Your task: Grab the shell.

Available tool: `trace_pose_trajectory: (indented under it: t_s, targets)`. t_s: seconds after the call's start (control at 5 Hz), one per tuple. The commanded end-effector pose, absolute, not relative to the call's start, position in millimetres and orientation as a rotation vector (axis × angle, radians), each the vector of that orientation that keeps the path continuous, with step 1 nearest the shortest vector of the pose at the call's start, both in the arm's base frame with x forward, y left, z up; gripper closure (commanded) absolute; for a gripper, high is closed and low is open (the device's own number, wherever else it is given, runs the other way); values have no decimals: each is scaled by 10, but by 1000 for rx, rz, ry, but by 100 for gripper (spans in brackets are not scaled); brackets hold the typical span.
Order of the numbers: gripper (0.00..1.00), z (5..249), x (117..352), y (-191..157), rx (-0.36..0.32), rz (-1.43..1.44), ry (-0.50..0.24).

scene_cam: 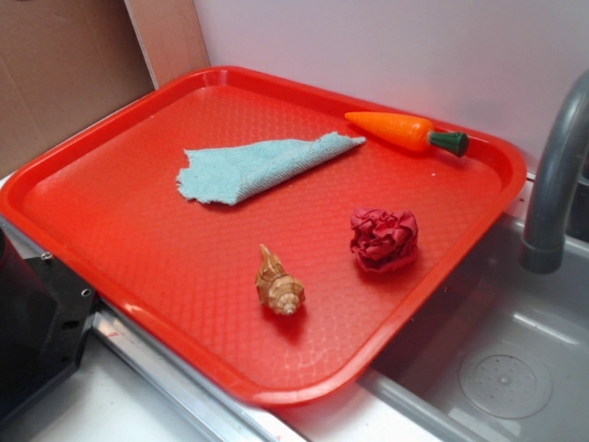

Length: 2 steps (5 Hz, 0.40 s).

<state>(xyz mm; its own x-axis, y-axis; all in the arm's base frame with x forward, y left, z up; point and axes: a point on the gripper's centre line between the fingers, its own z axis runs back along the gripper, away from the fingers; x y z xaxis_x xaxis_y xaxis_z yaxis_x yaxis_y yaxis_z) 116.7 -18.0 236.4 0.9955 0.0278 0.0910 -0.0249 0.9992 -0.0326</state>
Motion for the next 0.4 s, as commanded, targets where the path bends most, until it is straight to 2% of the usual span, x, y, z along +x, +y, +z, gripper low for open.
trace_pose_trajectory:
  t_s: [0.0, 0.2]
  targets:
    - [0, 2364, 1167, -180, -31, 26, -92]
    - [0, 2355, 1178, -177, -81, 69, -64]
